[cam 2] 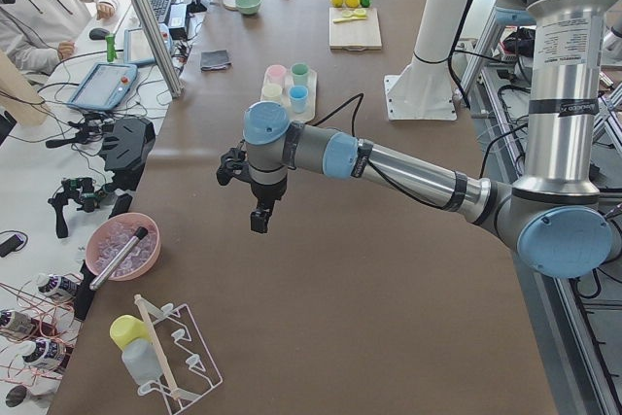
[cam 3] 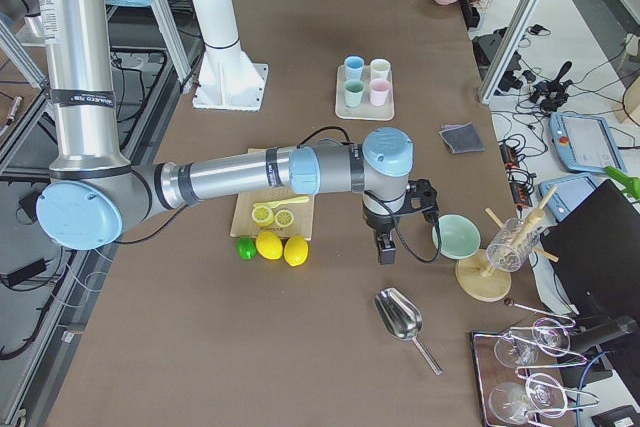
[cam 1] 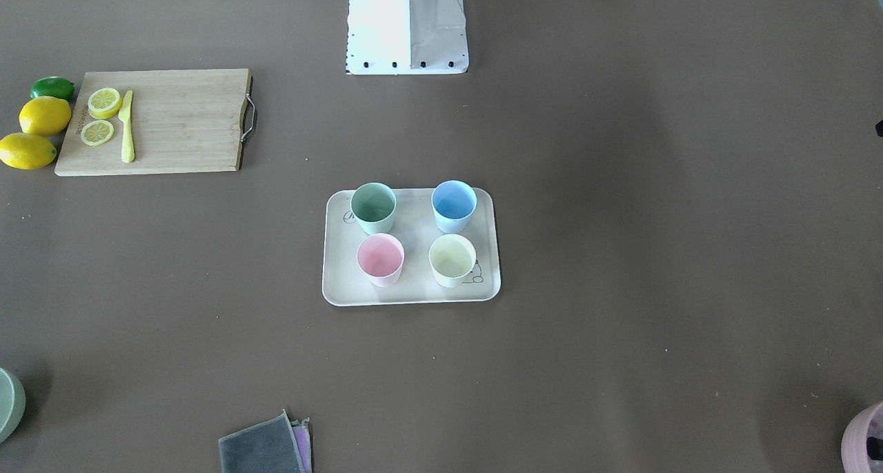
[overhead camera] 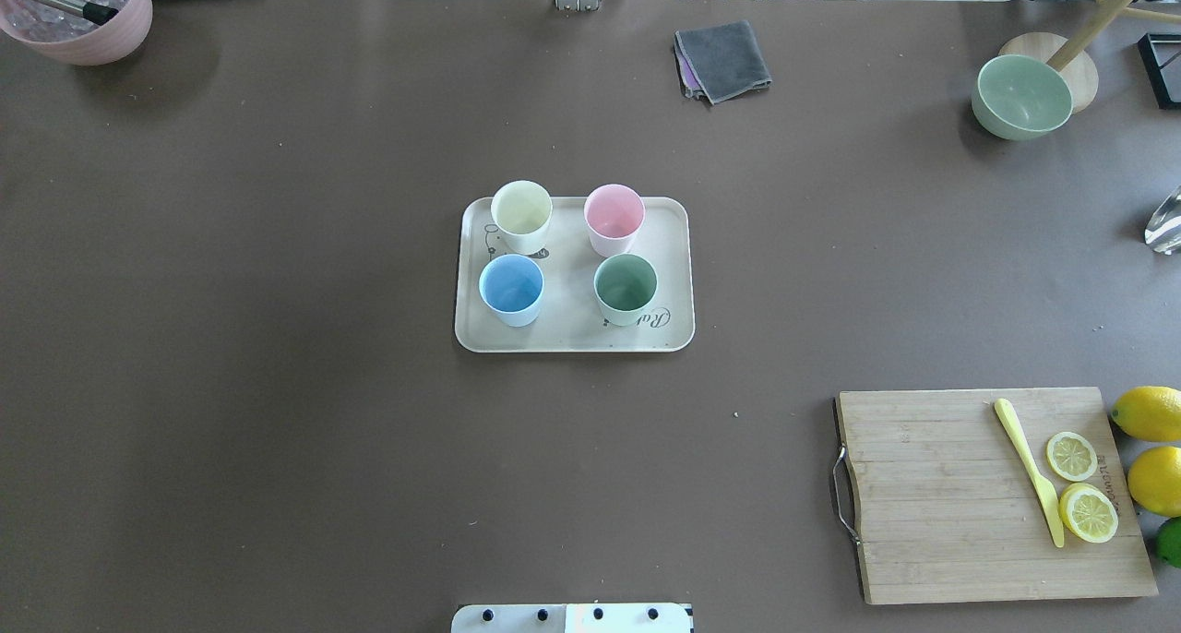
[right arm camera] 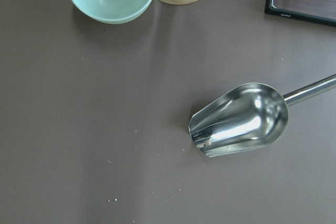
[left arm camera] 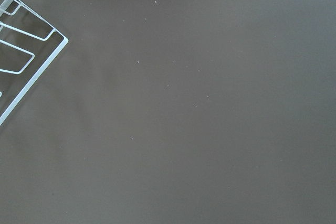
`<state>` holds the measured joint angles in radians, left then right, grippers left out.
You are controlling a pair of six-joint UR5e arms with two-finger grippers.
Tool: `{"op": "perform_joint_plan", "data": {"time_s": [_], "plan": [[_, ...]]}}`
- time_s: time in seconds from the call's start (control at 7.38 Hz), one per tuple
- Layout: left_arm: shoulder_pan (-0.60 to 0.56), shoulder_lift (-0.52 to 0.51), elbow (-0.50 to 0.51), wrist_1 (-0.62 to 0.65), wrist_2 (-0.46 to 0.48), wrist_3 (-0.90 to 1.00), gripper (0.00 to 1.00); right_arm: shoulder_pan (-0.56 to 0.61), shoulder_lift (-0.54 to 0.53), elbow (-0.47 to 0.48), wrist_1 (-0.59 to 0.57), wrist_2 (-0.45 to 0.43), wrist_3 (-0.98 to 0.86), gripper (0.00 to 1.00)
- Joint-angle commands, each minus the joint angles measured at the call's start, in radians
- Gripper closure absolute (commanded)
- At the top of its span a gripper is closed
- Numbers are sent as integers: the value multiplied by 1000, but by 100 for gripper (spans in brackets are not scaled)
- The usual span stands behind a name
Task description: Place all cups on tray
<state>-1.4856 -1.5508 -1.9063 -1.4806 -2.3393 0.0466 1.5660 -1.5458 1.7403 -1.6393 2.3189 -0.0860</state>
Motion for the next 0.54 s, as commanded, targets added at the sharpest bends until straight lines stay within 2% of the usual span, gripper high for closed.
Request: {"op": "perform_joint_plan", "data": {"time_s": [0.0,0.41], "plan": [[-1,2,-5,0,0,1,2,-52,-19,-4,29,-9,0,0],[2,-34,-16,6,1,-1,2,-54,-19,1,33,-1,0,0]]}}
